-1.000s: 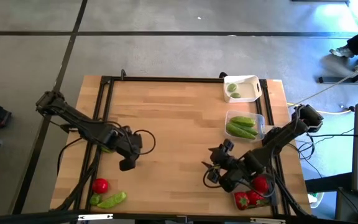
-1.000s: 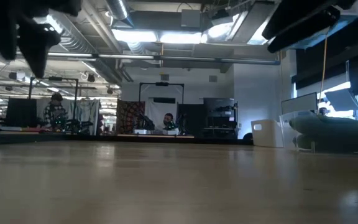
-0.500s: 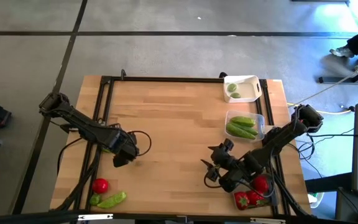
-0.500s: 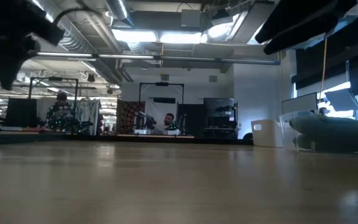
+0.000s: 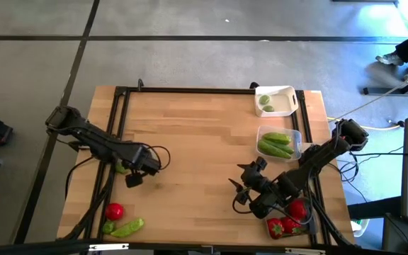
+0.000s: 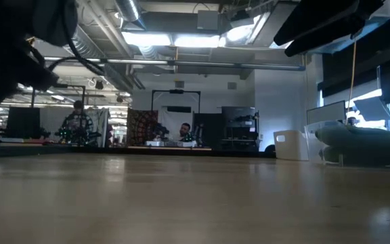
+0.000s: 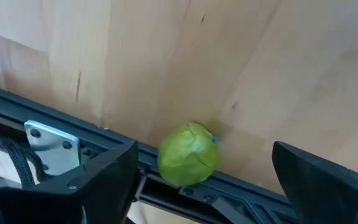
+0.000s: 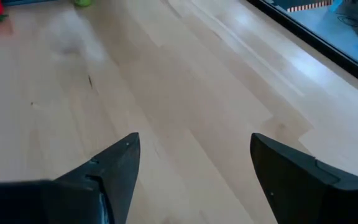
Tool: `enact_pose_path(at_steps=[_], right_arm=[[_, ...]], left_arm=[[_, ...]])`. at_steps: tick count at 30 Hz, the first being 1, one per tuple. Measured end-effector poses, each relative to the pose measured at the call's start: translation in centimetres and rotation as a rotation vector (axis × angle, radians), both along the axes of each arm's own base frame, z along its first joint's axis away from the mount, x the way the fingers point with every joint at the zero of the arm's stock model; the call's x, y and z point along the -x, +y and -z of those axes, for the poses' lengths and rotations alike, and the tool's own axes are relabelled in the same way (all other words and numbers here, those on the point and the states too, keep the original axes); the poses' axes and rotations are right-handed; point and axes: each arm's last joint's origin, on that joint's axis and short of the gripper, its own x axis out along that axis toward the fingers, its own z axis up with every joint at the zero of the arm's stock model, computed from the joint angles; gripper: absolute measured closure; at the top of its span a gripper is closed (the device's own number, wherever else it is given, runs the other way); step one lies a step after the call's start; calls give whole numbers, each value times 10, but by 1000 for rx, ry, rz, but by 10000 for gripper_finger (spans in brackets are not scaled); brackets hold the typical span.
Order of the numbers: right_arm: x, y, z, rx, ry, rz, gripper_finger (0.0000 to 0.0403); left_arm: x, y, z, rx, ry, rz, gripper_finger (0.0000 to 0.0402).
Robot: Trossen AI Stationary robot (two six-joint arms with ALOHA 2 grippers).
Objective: Sort produce into baskets
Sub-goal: Put the bottom lime into the white bin
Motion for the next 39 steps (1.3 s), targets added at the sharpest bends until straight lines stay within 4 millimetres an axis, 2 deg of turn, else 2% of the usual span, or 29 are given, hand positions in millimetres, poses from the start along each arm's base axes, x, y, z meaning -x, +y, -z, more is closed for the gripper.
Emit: enact_pose_path(at_steps=[7, 15, 26, 31, 39], right_arm=[[0, 0, 0, 4, 1, -1, 118], [0, 0, 0, 4, 2, -1, 118], [0, 0, 0, 5, 3, -2, 118], [0, 0, 0, 6, 4, -2, 118], [0, 0, 0, 9, 8, -2, 118]], left_arm=[[-7, 1, 20, 28, 156, 70, 63], [-11, -1, 47, 45, 375, 147, 66], [-13, -2, 70, 63, 501, 209, 75], [-11, -2, 73, 82, 493, 209, 120], [-10, -2, 74, 98, 500, 217, 232]])
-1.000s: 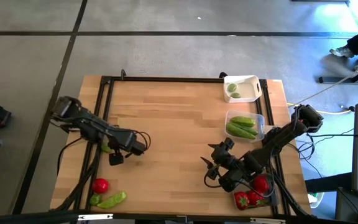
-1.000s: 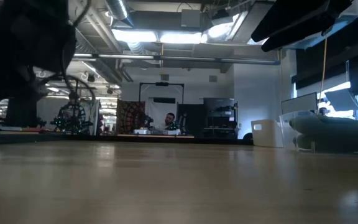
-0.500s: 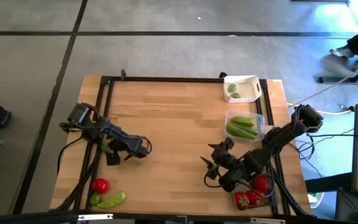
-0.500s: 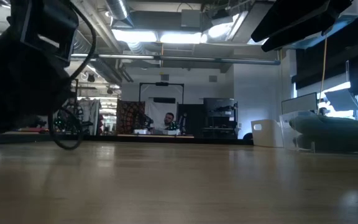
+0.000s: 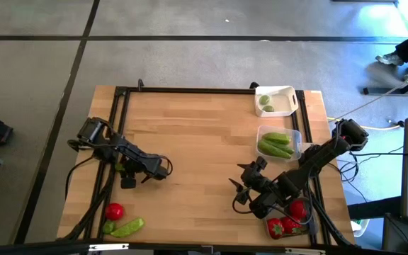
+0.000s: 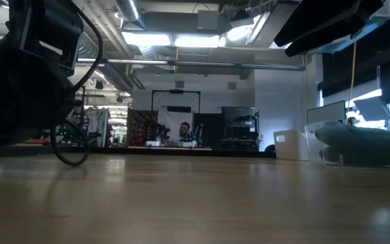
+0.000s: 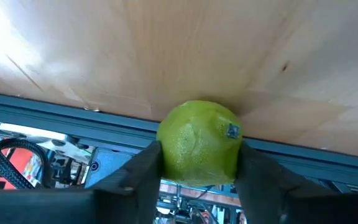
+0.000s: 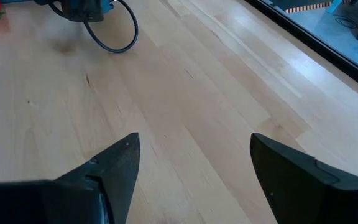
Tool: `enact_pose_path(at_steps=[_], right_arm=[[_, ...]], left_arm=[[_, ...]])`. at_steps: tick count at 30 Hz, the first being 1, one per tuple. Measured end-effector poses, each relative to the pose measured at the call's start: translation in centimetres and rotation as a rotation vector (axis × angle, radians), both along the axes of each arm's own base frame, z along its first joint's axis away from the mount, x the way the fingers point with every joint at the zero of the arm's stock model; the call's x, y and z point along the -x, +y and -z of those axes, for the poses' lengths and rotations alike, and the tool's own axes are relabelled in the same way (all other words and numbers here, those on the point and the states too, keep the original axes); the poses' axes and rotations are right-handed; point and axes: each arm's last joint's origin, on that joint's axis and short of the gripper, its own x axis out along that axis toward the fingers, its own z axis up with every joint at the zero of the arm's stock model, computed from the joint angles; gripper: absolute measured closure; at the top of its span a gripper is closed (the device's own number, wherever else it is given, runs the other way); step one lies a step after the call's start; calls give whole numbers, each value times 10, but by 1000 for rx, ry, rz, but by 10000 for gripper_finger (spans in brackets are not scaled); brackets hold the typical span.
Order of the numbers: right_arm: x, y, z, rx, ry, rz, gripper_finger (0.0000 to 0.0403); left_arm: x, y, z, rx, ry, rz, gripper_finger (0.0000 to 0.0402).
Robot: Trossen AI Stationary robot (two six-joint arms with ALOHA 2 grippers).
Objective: Sort produce into baskets
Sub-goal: Put the bottom lime into the white bin
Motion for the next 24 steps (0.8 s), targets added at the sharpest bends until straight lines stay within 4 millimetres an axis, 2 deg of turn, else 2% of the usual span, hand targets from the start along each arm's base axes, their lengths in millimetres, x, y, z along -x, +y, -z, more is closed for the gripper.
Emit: enact_pose_path(at_steps=[4, 9, 19, 24], right_arm=[[0, 0, 0, -3, 21, -21, 118], [0, 2, 1, -37, 36, -39, 118], [-4, 4, -2, -61, 3, -58, 118], [-5, 4, -2, -64, 1, -57, 118]], left_arm=[[-1, 0, -3, 8, -16, 2, 259], [-8, -3, -17, 9, -106, 3, 250], [-32, -7, -68, -30, -418, 10, 250], [-41, -9, -96, -45, -643, 10, 245]])
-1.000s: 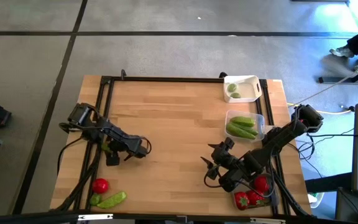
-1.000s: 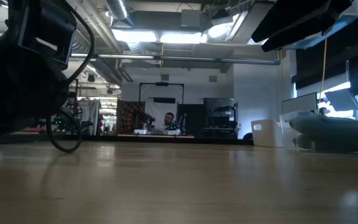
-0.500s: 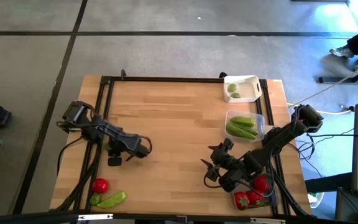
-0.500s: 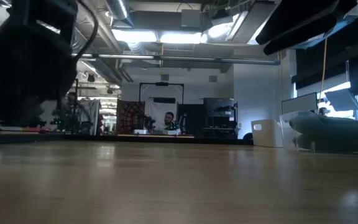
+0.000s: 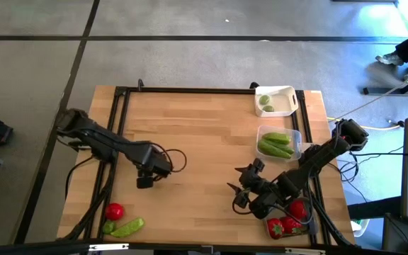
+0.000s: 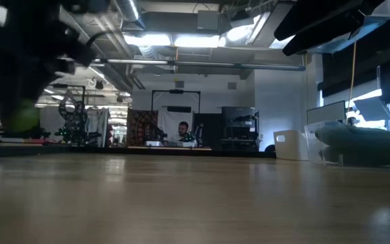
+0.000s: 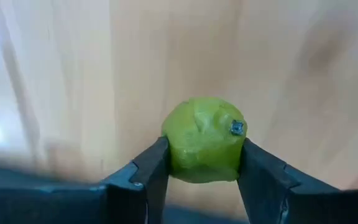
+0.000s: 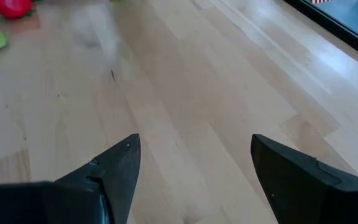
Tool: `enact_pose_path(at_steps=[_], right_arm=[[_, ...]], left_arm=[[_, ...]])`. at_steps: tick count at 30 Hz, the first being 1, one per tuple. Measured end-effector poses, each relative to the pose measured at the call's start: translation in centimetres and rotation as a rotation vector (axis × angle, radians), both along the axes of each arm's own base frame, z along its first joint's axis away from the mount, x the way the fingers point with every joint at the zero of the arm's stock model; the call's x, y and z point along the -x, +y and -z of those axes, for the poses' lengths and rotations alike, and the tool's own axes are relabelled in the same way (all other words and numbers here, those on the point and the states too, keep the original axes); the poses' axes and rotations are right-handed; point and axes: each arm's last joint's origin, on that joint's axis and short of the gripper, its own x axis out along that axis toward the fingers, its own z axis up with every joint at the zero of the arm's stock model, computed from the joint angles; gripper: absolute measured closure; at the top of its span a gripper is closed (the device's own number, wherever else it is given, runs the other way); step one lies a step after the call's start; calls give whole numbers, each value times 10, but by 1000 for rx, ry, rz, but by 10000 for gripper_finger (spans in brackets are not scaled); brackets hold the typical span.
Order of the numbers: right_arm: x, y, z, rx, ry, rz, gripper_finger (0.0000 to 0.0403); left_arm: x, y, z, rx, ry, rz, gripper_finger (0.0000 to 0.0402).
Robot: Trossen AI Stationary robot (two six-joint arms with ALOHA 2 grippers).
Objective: Sort produce into baskets
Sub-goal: Put the bottom lime into the white bin
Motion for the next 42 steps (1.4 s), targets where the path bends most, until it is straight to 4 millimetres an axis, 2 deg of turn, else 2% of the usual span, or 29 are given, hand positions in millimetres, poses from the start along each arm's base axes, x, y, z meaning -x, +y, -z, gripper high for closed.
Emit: enact_pose_path(at_steps=[8, 16, 21, 25, 29, 34, 42], right_arm=[[-15, -8, -6, 25, -50, -16, 118], [-42, -27, -15, -21, -90, -119, 114], [-56, -40, -21, -51, -138, -172, 68], [-63, -44, -16, -12, -122, -198, 26], [-70, -40, -6, 14, -116, -217, 9], [-77, -36, 1, 6, -138, -234, 20], [-81, -34, -7, 65, -198, -302, 82]], left_arm=[[-10, -4, -29, 98, -356, 10, 243], [-24, -8, -42, 159, -577, 50, 243], [-32, -10, -46, 180, -664, 81, 243], [-38, -13, -50, 199, -745, 97, 243], [-49, -16, -59, 217, -889, 145, 243], [-62, -18, -73, 213, -1085, 202, 243], [-73, -19, -86, 186, -1267, 218, 243]])
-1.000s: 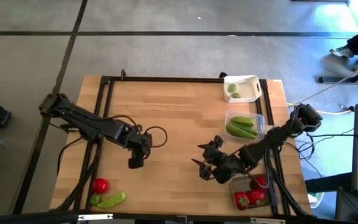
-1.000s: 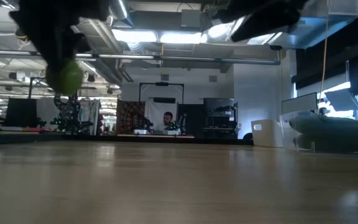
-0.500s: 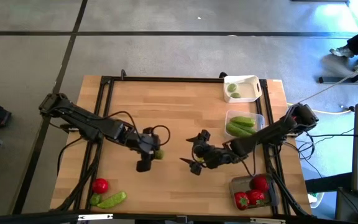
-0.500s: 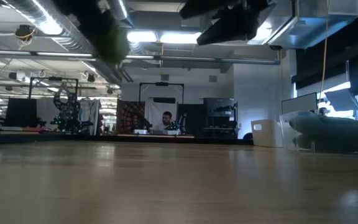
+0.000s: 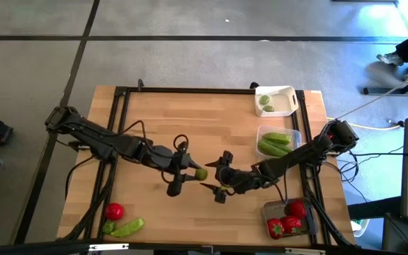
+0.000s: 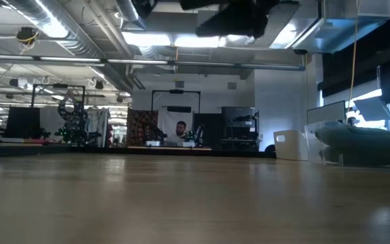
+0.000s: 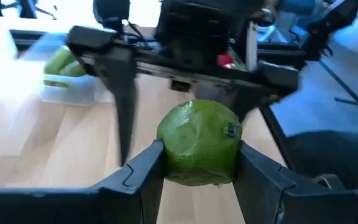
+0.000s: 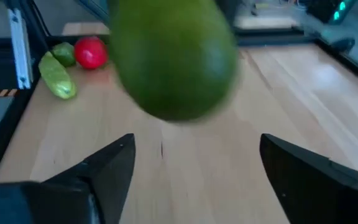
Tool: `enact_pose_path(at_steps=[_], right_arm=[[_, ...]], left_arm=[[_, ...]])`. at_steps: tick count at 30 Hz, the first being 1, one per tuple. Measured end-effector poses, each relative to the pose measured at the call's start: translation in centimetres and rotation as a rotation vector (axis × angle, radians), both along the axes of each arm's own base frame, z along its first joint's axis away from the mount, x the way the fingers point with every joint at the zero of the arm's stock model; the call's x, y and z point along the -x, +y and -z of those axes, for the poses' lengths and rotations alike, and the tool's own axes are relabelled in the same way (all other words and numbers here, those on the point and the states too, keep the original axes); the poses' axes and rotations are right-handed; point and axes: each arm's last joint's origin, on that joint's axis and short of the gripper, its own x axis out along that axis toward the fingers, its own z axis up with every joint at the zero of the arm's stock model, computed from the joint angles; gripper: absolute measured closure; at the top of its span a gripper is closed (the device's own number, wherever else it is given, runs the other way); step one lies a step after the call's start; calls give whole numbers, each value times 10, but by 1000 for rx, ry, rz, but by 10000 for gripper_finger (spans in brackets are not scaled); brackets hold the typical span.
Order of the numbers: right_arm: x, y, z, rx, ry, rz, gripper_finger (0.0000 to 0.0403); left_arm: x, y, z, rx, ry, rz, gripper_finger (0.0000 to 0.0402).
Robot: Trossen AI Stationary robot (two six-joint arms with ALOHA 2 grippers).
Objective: Sort produce into baskets
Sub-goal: Put the bottom lime into the white bin
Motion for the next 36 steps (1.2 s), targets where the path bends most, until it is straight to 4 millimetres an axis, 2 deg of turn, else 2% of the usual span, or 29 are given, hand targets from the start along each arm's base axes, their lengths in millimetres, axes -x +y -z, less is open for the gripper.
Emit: enact_pose_path(at_steps=[7, 13, 17, 27, 34, 36], right_arm=[[-3, 1, -7, 38, -61, -19, 132], [-3, 1, -8, 55, -75, -26, 155], [-6, 3, -15, 51, -144, -42, 170], [-5, 3, -15, 70, -134, -48, 233], [-5, 3, -15, 69, -133, -48, 230], [-5, 3, -15, 71, -133, -49, 230]], left_arm=[[-8, -1, 6, 1, -19, -13, 243], [-9, -2, 7, 3, -14, -13, 243], [-10, -2, 8, 2, -10, -12, 243], [-10, -2, 8, 0, -13, -9, 243], [-10, -2, 8, 13, -12, -15, 241], [-10, -2, 8, 14, -13, -15, 230]])
